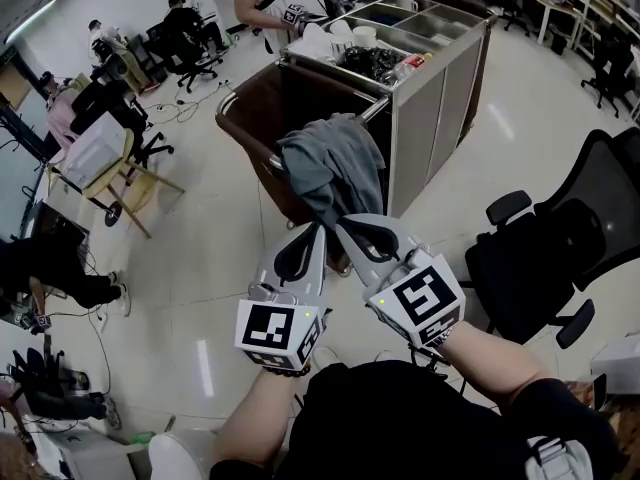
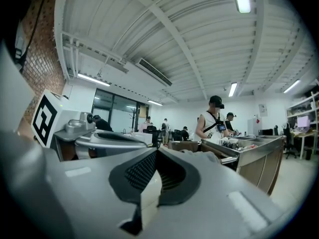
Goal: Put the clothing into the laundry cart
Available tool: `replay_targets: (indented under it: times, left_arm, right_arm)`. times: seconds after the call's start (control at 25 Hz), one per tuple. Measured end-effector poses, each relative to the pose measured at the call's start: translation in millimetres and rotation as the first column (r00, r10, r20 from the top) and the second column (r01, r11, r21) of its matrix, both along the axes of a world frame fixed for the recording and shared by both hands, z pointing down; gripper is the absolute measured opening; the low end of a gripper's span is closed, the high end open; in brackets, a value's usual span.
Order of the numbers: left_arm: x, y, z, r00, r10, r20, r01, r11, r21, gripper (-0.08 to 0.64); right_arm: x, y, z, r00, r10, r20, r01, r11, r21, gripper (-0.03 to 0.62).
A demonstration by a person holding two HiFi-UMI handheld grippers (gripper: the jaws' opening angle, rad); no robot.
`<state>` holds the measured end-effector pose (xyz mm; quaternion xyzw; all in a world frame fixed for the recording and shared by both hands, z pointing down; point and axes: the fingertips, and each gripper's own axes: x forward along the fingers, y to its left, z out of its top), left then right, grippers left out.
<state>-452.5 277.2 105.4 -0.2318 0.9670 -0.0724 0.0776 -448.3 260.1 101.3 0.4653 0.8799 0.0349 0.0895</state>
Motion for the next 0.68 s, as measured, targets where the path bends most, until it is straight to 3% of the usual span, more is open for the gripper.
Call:
replay_targets:
  times: [0.32,0.44,0.68]
  left_arm:
    - [11.6,8.4,0.1,1.000,-0.003,-0.007,0.003,1.000,-0.006,0.003]
    - [8.6,25.4,-9.1,1.000,0.001,-0.007,-0.001,1.000,0.000,0.003]
    - [-2.4,31.0,-0.4,1.000,0.004,-0.010,-0.003,1.000,0.009,0.003]
  right_arm:
    - [13.4,9.7,-0.3,0.998,-0.004,-0.056,0.004,1.000,-0.005,0.000]
    - [7.4,26.9,-7.7,1.000,-0.005,-0.012,0.005,1.000,0.004,0.000]
    - [-3.1,33.2,-1.0,1.000,-0.001,-0.009,0.001,1.000,0.010,0.000]
